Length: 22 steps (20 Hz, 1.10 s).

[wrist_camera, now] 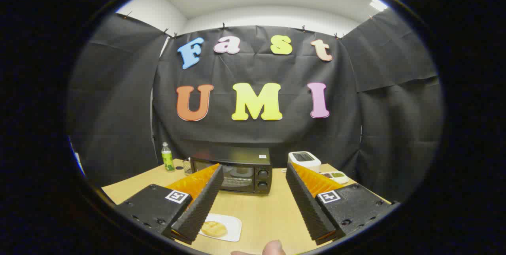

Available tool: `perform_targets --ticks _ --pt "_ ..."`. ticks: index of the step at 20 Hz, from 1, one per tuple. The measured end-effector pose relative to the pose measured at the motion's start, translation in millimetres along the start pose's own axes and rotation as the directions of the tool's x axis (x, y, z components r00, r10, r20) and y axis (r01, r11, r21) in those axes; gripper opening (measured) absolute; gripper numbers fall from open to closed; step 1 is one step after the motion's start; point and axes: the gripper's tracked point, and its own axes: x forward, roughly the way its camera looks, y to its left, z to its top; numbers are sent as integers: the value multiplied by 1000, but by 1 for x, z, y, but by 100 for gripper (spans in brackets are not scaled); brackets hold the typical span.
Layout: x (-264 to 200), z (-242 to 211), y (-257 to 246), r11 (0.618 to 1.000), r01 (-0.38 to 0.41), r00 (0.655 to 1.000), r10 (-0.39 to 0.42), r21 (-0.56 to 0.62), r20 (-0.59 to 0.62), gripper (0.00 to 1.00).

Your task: Open the toaster oven, put the food inside, and close the toaster oven door.

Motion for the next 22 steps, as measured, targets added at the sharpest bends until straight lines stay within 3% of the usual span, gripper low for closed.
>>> perform_targets --ticks 22 --pt "8 -14 3 999 14 999 -12 50 -38 100"
